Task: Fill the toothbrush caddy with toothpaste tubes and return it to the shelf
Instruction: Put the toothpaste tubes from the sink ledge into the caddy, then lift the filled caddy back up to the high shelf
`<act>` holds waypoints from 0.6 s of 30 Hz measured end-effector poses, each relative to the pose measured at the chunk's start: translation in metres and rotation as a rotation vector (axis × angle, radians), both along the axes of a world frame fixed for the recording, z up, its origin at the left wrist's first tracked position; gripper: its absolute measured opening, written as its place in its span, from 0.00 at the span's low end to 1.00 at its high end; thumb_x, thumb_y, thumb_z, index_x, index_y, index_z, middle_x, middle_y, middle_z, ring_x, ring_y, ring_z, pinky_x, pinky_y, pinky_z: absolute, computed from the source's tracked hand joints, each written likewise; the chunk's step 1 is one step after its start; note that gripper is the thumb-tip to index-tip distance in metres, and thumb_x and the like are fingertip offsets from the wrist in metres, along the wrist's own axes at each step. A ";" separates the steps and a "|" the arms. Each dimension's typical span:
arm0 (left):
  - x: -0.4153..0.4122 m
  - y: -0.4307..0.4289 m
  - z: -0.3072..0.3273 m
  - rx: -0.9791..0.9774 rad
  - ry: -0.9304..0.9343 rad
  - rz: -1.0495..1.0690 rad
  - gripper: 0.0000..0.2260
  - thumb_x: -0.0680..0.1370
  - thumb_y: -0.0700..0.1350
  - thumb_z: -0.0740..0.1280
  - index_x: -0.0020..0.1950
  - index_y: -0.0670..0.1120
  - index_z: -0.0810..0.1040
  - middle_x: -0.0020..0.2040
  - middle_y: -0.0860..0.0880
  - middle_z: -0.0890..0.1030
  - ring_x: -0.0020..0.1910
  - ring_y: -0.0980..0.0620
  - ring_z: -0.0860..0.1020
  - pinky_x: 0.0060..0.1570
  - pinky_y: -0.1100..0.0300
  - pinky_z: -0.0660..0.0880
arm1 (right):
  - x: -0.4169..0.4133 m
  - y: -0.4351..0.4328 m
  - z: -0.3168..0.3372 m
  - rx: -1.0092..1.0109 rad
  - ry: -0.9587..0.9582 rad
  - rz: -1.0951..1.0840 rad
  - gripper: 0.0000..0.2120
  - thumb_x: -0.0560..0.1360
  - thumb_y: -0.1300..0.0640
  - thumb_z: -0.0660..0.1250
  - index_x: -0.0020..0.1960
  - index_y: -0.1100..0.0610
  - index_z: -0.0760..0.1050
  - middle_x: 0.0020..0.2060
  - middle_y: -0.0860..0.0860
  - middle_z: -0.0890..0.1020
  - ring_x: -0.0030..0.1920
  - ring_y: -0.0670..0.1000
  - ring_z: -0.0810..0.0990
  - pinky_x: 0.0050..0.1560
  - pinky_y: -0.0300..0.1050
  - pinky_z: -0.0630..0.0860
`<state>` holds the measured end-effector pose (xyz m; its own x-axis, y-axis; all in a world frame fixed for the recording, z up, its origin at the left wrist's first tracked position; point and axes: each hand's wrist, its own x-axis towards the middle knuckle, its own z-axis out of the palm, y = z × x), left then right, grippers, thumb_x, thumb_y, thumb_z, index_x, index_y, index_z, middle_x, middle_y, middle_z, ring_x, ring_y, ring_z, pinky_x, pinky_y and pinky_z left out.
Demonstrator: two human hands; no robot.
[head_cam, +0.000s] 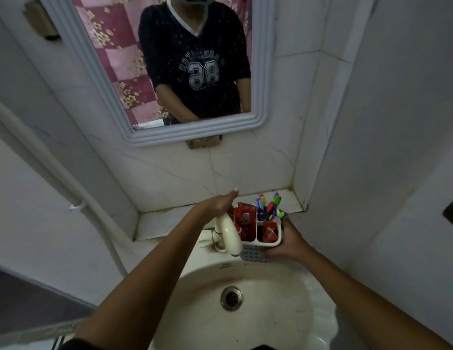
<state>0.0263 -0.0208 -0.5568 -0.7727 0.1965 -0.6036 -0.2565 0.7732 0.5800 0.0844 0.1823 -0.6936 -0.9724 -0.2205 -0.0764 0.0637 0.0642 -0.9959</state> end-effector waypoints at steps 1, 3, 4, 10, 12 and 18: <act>0.003 0.002 0.005 0.025 0.001 0.007 0.35 0.79 0.67 0.46 0.74 0.42 0.67 0.67 0.39 0.77 0.65 0.42 0.74 0.66 0.50 0.66 | 0.000 -0.001 0.001 0.007 -0.056 -0.078 0.24 0.80 0.40 0.60 0.58 0.59 0.81 0.50 0.59 0.87 0.46 0.59 0.87 0.52 0.56 0.83; 0.009 0.005 0.017 0.078 0.015 0.003 0.32 0.81 0.62 0.47 0.74 0.41 0.66 0.64 0.39 0.78 0.58 0.45 0.77 0.53 0.57 0.69 | -0.002 0.001 0.006 0.215 0.097 -0.052 0.28 0.72 0.41 0.73 0.64 0.58 0.77 0.52 0.55 0.85 0.50 0.52 0.85 0.63 0.53 0.78; 0.012 0.008 0.025 0.103 0.026 -0.003 0.30 0.82 0.60 0.47 0.73 0.40 0.67 0.64 0.39 0.78 0.55 0.47 0.76 0.45 0.61 0.69 | -0.002 0.007 0.007 0.341 0.153 -0.055 0.38 0.64 0.45 0.82 0.68 0.59 0.72 0.54 0.52 0.83 0.51 0.43 0.83 0.62 0.47 0.78; 0.022 0.022 0.080 0.347 0.254 0.074 0.28 0.82 0.59 0.49 0.68 0.40 0.73 0.65 0.40 0.78 0.55 0.48 0.76 0.44 0.60 0.68 | -0.003 0.033 0.067 0.144 0.243 -0.299 0.49 0.50 0.61 0.89 0.64 0.49 0.67 0.63 0.59 0.79 0.60 0.46 0.82 0.57 0.50 0.82; 0.021 0.025 0.104 0.441 0.338 0.138 0.28 0.81 0.61 0.51 0.65 0.42 0.76 0.63 0.41 0.79 0.57 0.46 0.77 0.54 0.53 0.69 | -0.008 0.034 0.111 0.103 0.304 -0.315 0.52 0.46 0.48 0.89 0.65 0.46 0.68 0.63 0.56 0.79 0.61 0.51 0.81 0.57 0.51 0.82; 0.025 0.027 0.217 0.806 0.513 0.230 0.27 0.79 0.65 0.53 0.56 0.47 0.82 0.55 0.46 0.85 0.57 0.48 0.81 0.64 0.47 0.73 | -0.025 0.029 0.252 -0.003 0.560 -0.490 0.53 0.48 0.46 0.88 0.68 0.58 0.70 0.63 0.57 0.80 0.62 0.57 0.80 0.59 0.60 0.80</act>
